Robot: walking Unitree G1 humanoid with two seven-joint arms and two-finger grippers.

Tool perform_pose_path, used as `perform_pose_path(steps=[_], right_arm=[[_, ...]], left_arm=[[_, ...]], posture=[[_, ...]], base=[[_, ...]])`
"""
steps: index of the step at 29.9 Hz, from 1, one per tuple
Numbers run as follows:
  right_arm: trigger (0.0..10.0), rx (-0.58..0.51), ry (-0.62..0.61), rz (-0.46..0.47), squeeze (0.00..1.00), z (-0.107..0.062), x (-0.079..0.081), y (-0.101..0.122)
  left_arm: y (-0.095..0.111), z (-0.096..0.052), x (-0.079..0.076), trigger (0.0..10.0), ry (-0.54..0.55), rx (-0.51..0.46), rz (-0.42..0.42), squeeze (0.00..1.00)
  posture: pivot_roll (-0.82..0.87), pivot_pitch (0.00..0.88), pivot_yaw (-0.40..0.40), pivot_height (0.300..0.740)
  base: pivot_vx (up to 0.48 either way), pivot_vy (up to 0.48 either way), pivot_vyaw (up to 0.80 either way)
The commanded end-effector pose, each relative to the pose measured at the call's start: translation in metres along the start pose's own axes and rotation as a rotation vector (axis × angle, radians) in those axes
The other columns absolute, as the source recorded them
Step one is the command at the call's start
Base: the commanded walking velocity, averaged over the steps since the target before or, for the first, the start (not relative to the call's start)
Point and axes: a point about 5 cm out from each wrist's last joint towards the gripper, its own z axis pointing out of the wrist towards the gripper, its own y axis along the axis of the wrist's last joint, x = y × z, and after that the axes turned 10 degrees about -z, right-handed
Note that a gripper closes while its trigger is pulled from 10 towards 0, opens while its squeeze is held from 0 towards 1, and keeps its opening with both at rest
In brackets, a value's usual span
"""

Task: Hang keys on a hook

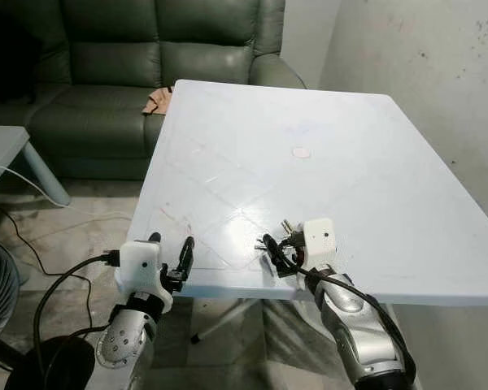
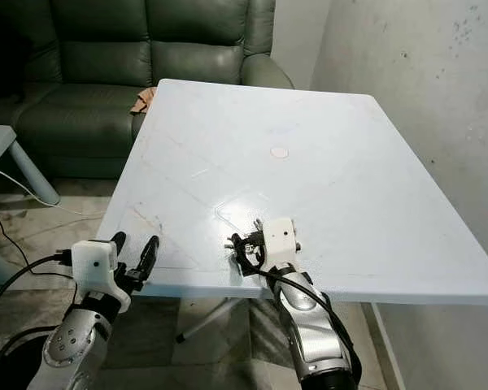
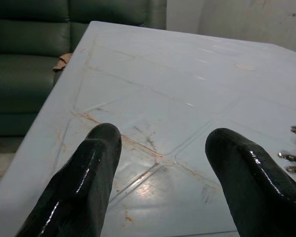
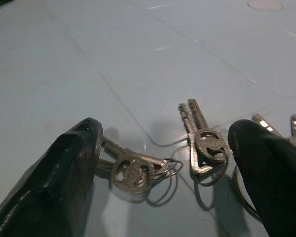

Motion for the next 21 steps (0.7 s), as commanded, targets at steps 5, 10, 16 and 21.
perform_pose_path(steps=[5, 10, 16, 21], right_arm=[[8.0, 0.026, -0.041, 0.069, 0.0, -0.004, -0.012, -0.009], [8.2, 0.03, -0.04, 0.081, 0.0, -0.007, -0.014, -0.012], [3.5, 0.037, -0.03, 0.079, 0.0, -0.01, -0.016, -0.015], [0.8, 0.042, -0.048, 0.063, 0.0, -0.011, -0.014, -0.017]], left_arm=[[0.007, -0.001, -0.001, 10.0, -0.013, -0.03, 0.009, 0.0], [0.007, 0.001, -0.003, 10.0, -0.017, -0.032, 0.006, 0.0], [0.008, 0.001, -0.003, 10.0, -0.015, -0.032, 0.002, 0.0], [0.01, 0.003, -0.005, 10.0, -0.018, -0.036, 0.0, 0.0]], posture=[[-0.05, 0.039, -0.061, 0.74], [-0.05, 0.042, -0.058, 0.74], [-0.05, 0.046, -0.055, 0.74], [-0.05, 0.053, -0.054, 0.74]], base=[[0.0, 0.0, 0.0], [0.0, 0.0, 0.0], [0.0, 0.0, 0.0], [0.0, 0.0, 0.0]])
